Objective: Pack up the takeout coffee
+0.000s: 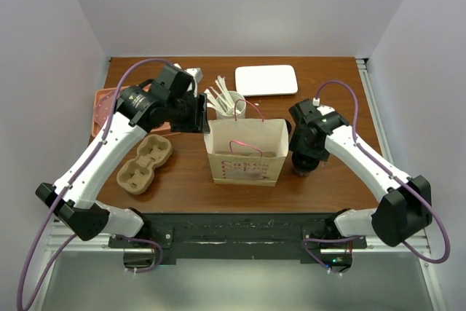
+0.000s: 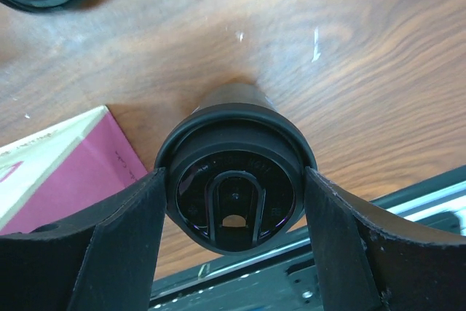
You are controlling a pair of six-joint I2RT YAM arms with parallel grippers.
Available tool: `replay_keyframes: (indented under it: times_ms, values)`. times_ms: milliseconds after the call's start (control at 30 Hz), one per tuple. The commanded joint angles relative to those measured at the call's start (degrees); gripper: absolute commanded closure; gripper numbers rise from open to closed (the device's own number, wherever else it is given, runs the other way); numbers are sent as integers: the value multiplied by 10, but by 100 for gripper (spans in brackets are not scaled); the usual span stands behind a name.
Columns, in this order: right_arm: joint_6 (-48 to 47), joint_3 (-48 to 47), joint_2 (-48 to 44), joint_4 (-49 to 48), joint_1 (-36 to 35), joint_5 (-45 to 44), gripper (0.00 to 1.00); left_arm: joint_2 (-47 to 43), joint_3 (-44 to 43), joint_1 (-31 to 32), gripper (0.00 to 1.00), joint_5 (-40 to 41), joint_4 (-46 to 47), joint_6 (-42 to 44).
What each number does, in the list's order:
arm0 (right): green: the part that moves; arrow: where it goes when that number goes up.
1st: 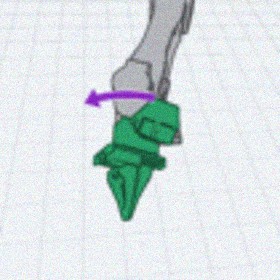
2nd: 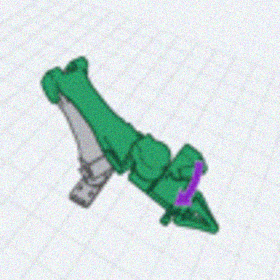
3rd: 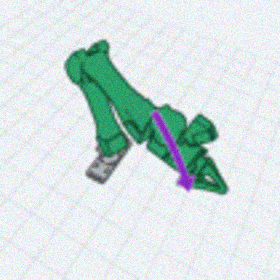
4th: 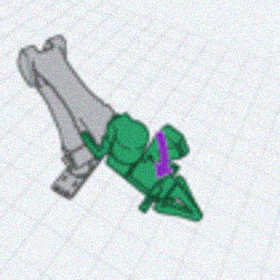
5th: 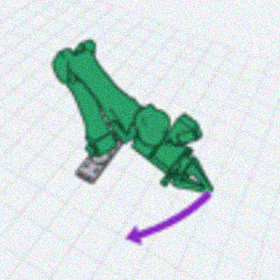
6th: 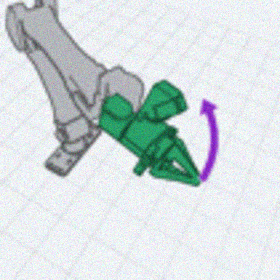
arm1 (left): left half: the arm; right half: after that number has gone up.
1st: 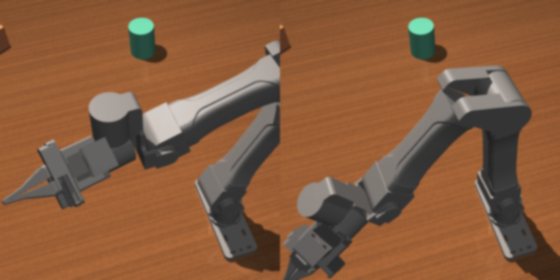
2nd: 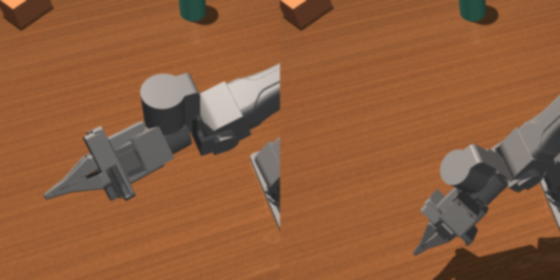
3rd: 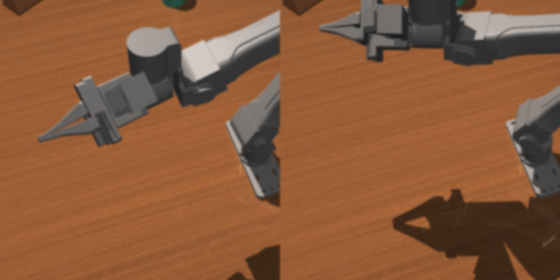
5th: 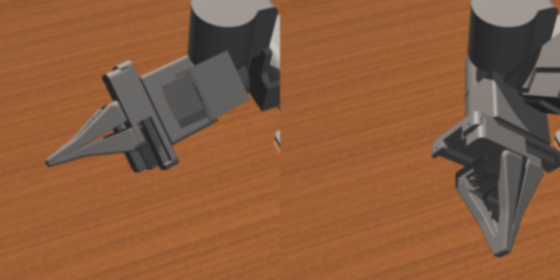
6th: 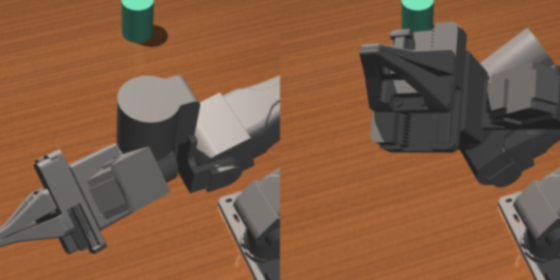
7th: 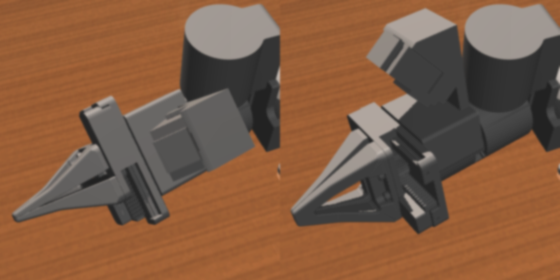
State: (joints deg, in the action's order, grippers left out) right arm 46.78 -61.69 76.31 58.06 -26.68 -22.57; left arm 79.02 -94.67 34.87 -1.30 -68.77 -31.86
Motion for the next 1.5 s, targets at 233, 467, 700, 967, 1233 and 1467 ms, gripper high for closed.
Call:
replay_keyframes:
  times_ms: [233, 467, 700, 967, 1233, 1467]
  values:
    - [-146, -194, -68, 72, -2, -61, 63, -18, -16, -4, 43, -1, 5, 13]
    - [-265, -357, -49, 127, -2, -26, 68, -7, -1, -3, 46, -34, 29, 16]
    - [-346, -523, -26, 155, -2, 105, 70, 24, -21, -3, 46, -41, 30, 24]
    - [-434, -496, -100, 80, -2, 298, 70, 74, -69, -3, 52, -7, 24, 37]
    - [-483, -456, -128, 53, -9, 419, 72, 103, -109, -4, 77, -2, 16, 41]
    - [-489, -436, -129, 53, -14, 452, 73, 85, -86, -3, 96, -20, 45, 29]
